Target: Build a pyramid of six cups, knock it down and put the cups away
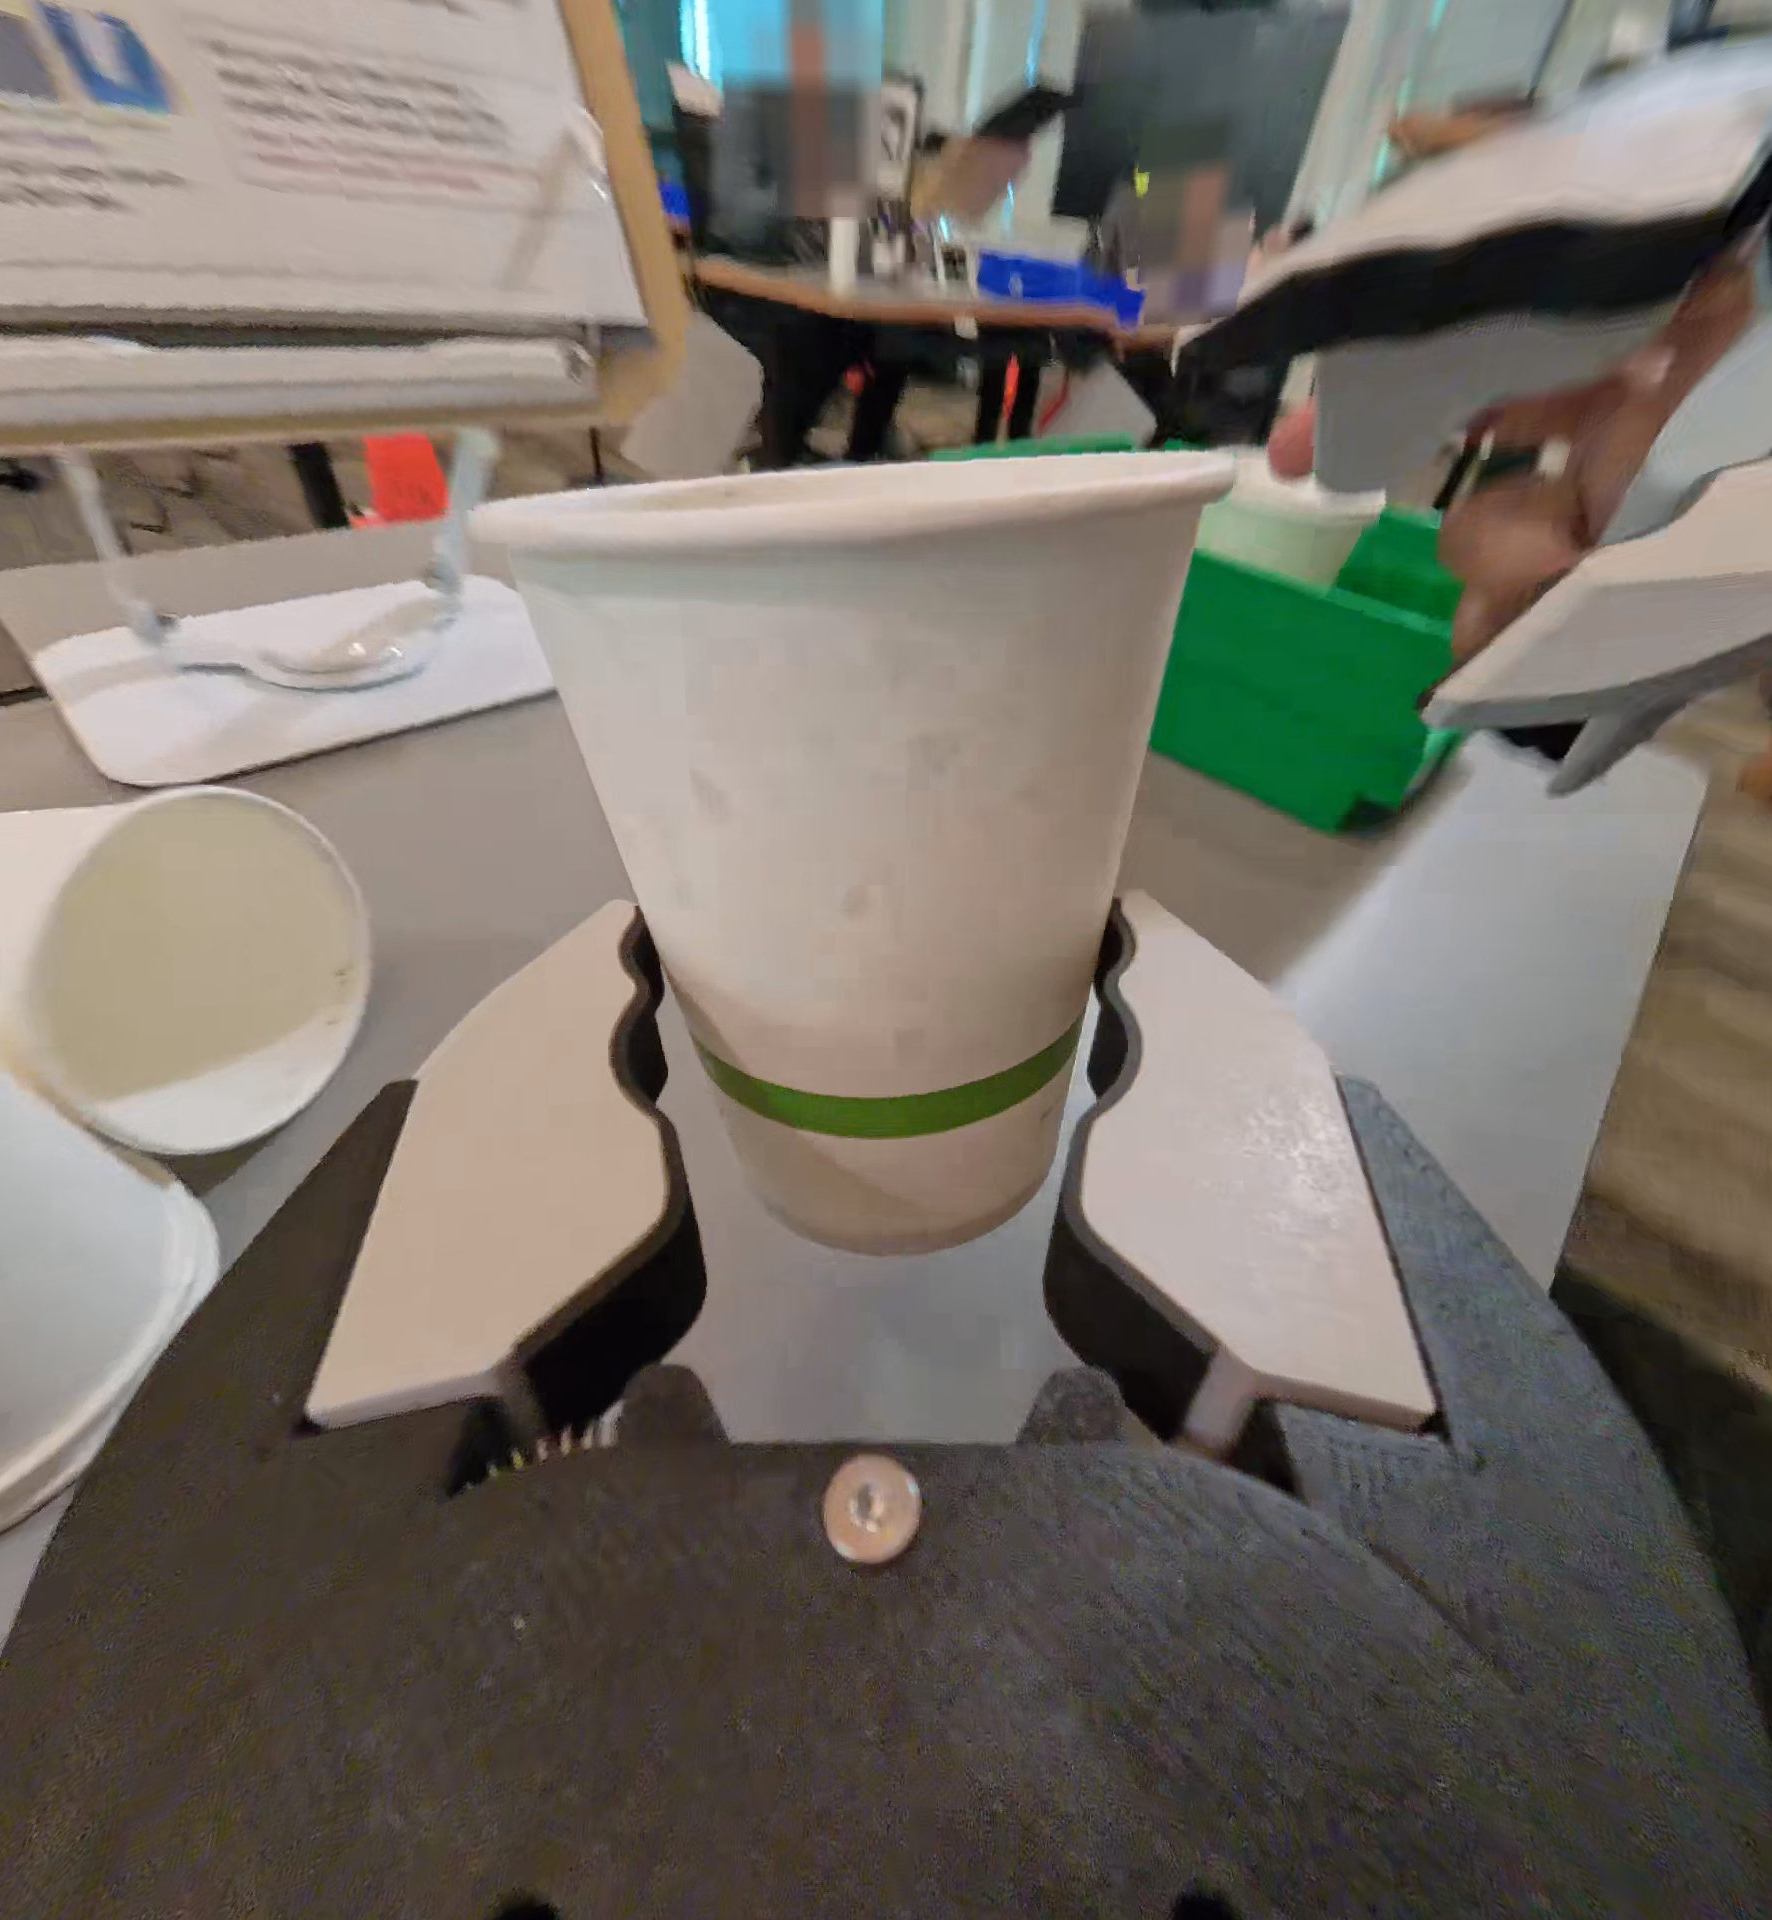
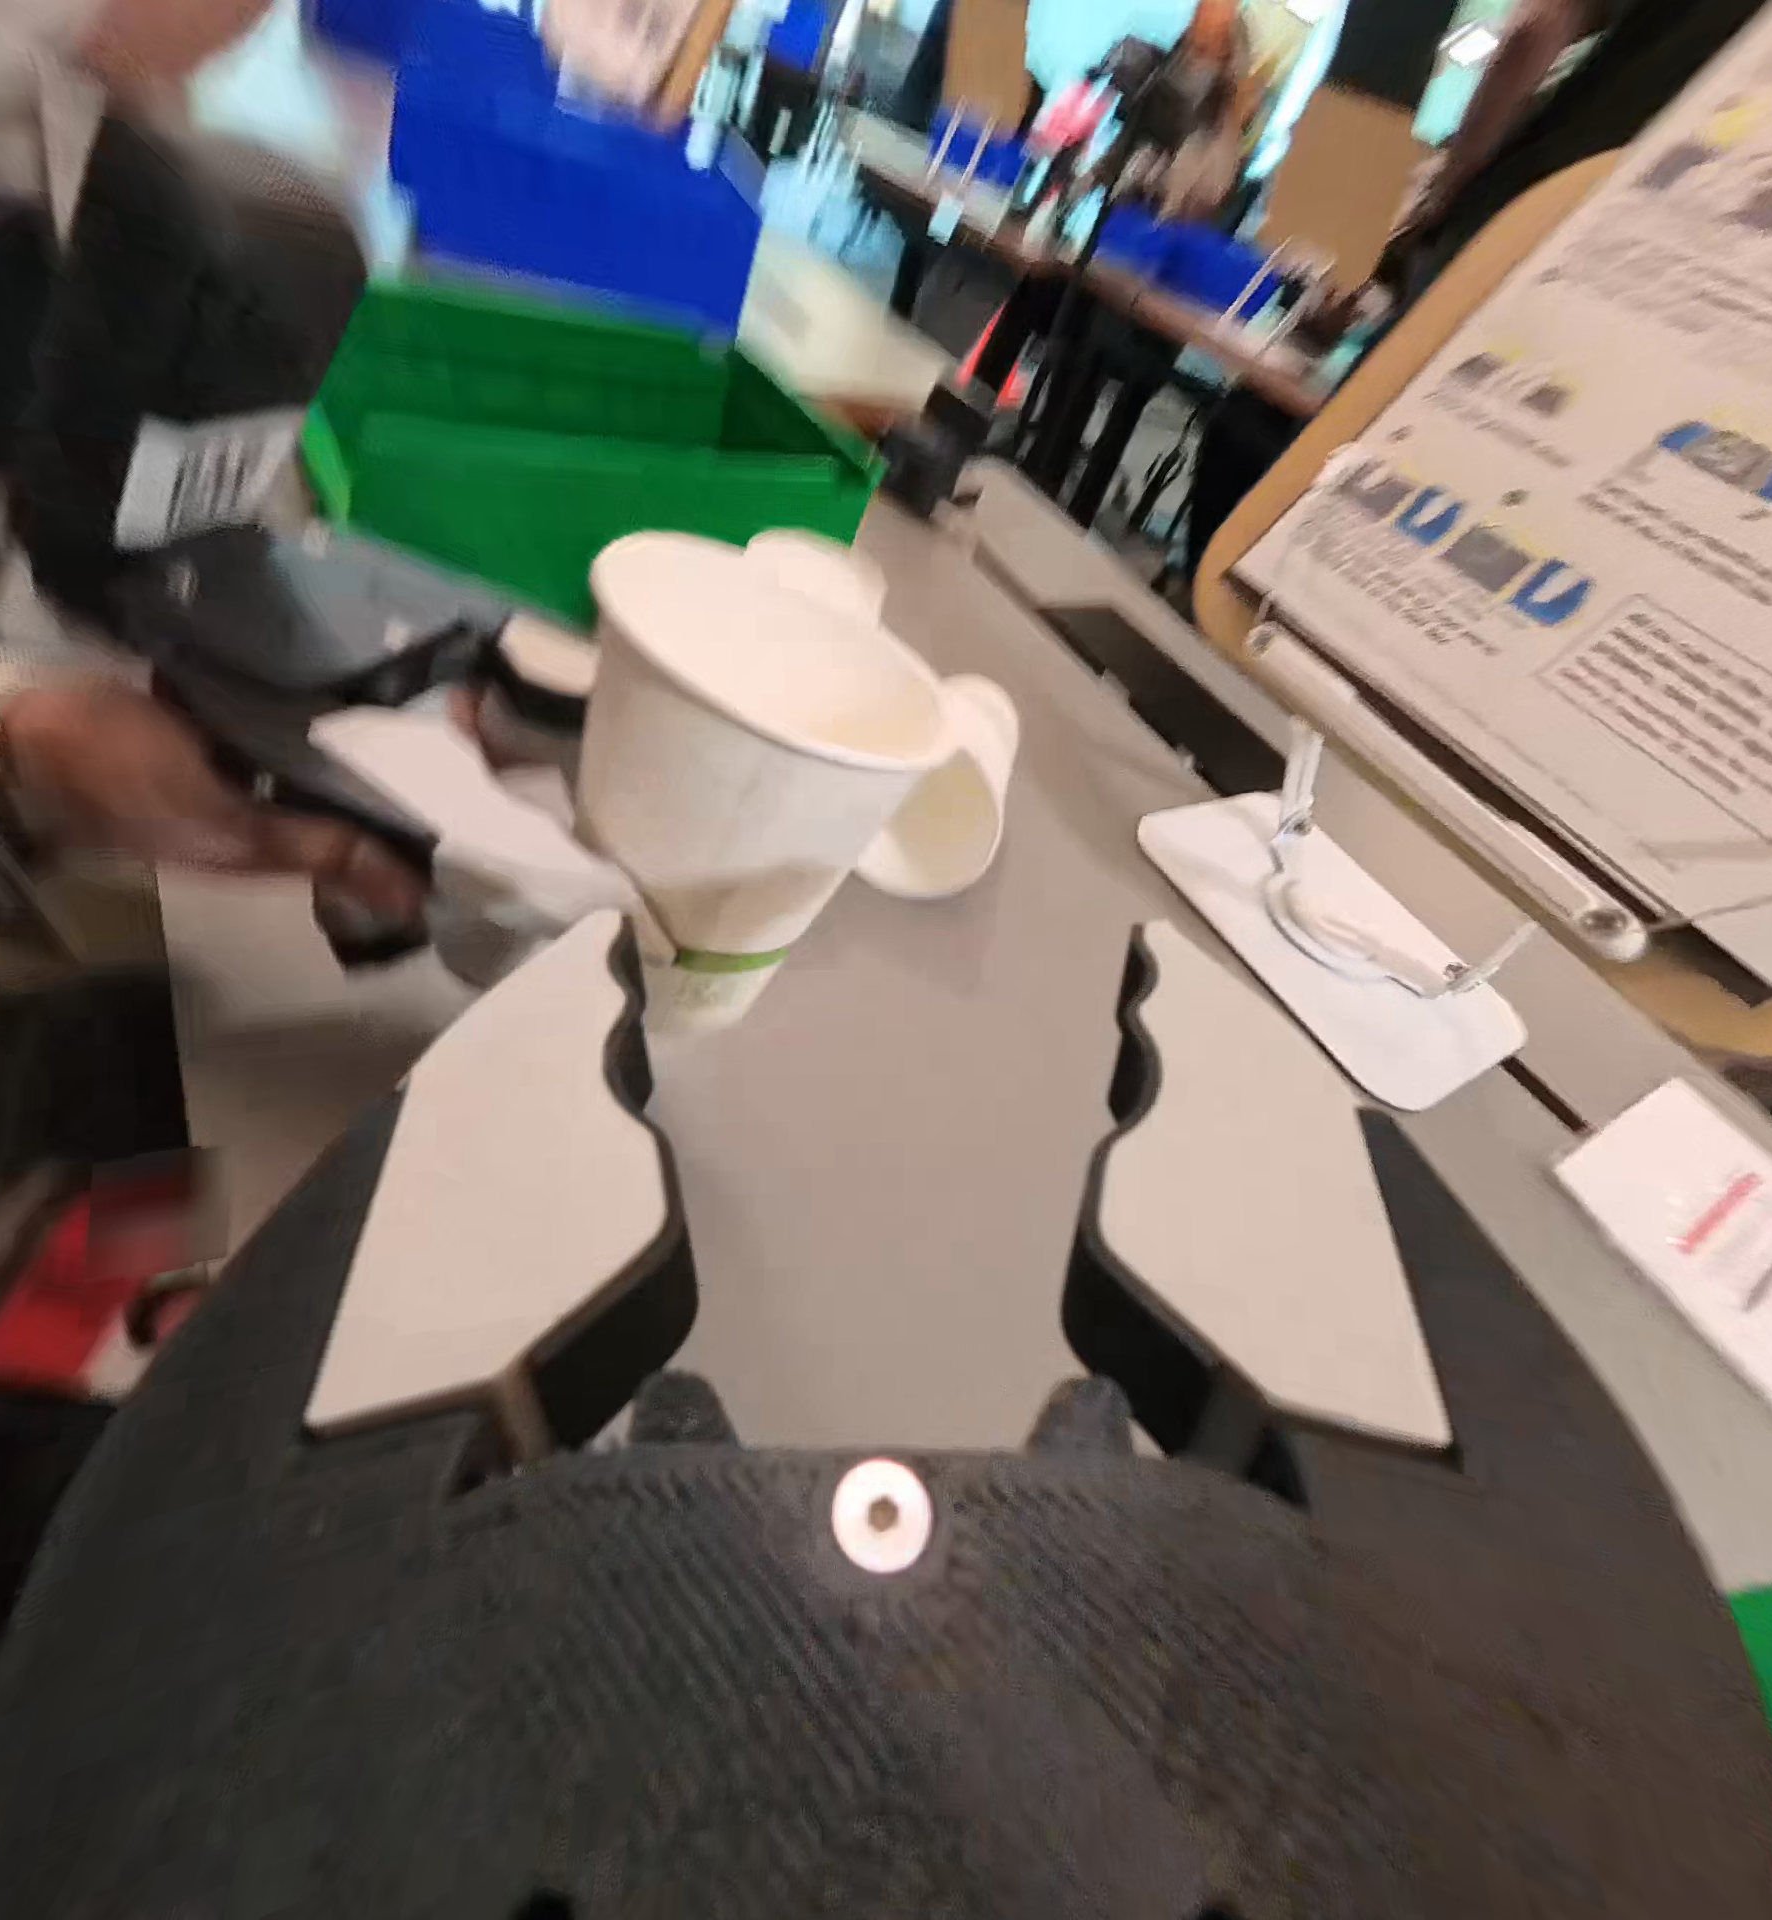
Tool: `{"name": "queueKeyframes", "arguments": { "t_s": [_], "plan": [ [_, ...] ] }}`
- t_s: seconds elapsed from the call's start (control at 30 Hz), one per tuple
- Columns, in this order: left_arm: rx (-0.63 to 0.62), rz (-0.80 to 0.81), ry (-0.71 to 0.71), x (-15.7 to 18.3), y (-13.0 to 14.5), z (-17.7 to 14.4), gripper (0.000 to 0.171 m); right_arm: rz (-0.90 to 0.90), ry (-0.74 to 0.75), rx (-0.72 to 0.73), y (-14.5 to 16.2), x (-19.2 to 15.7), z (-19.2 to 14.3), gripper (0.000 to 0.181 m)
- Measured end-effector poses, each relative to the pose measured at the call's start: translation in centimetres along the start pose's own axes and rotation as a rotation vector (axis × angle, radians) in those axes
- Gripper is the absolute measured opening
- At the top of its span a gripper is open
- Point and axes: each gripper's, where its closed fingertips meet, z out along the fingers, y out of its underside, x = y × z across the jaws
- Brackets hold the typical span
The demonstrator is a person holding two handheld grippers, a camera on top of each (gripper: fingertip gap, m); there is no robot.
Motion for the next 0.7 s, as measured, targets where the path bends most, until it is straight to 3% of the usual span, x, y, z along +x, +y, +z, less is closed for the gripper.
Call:
{"name": "queueKeyframes", "arguments": {
  "t_s": [0.1, 0.17, 0.4, 0.57, 0.7],
  "plan": [
    [0.114, -0.031, -0.029, -0.8, -2.0, -1.0, 0.082, 0.248, 0.006, 0.199, -1.2, 0.7, 0.7, 0.094],
    [0.152, -0.04, -0.022, -0.4, -2.6, -1.3, 0.081, 0.326, -0.01, 0.229, -0.8, 0.1, 1.7, 0.1],
    [0.11, 0.048, 0.054, 2.4, -1.5, -0.2, 0.081, 0.37, -0.102, 0.271, -1.4, -3.1, 3.6, 0.104],
    [0.108, 0.117, 0.09, 4.2, -1.2, 0.1, 0.081, 0.374, -0.157, 0.274, -1.3, -3.8, 3.6, 0.09],
    [0.115, 0.122, 0.103, 4.3, -1.3, 0.0, 0.081, 0.38, -0.183, 0.272, -1.2, -3.8, 3.4, 0.09]
  ]
}}
